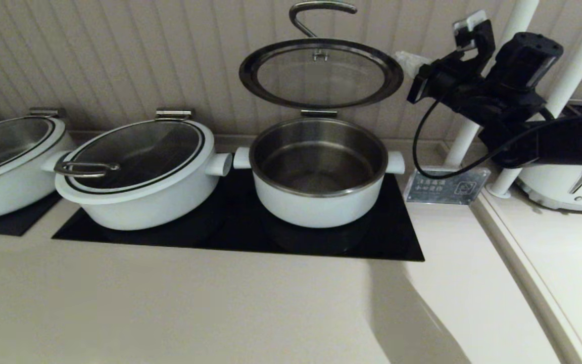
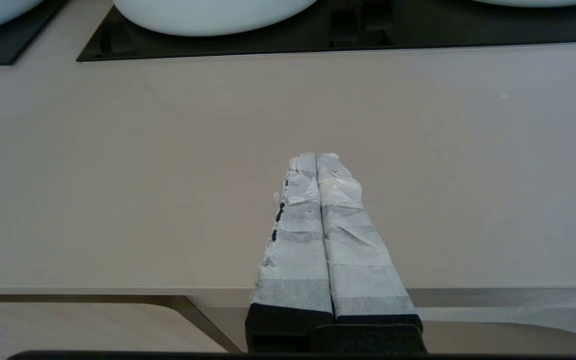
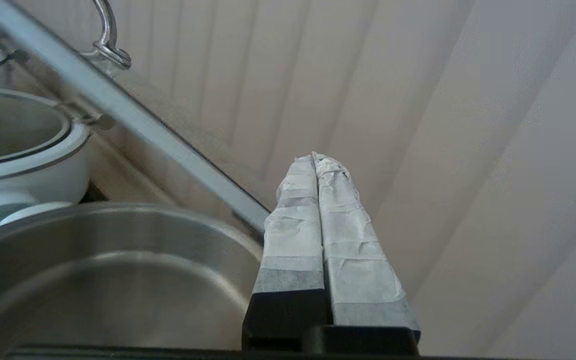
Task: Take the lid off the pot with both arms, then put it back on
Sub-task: Close the pot lid
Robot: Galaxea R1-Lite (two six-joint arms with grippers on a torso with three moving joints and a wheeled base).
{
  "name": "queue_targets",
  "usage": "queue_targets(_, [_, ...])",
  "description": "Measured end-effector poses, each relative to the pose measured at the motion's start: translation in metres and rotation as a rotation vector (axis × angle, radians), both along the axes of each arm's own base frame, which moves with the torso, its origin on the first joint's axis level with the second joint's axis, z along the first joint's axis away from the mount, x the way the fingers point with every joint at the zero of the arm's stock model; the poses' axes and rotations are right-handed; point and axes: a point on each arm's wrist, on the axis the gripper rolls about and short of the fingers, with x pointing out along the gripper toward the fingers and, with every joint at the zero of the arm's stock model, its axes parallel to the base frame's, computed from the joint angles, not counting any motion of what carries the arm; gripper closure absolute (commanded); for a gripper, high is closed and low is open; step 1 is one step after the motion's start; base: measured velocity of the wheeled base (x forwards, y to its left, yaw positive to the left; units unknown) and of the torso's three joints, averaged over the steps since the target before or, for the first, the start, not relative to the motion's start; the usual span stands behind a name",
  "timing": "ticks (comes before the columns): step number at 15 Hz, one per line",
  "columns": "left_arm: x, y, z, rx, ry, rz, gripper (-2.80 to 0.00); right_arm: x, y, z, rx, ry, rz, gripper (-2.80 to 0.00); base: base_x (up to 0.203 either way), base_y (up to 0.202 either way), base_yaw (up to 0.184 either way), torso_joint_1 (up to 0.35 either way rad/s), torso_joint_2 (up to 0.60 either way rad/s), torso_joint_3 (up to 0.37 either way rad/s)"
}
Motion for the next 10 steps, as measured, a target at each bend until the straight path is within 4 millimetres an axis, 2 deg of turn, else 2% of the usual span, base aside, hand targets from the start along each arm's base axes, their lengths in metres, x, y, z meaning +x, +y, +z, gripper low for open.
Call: queue_targets(10, [0.000,0.000,0.000,0.000,0.000,0.000,0.00,-0.015,-0.001,-0.013,-0.036,0.073,0.054,0.00,0.000,0.000,0.000,0.000,0.00,0.000])
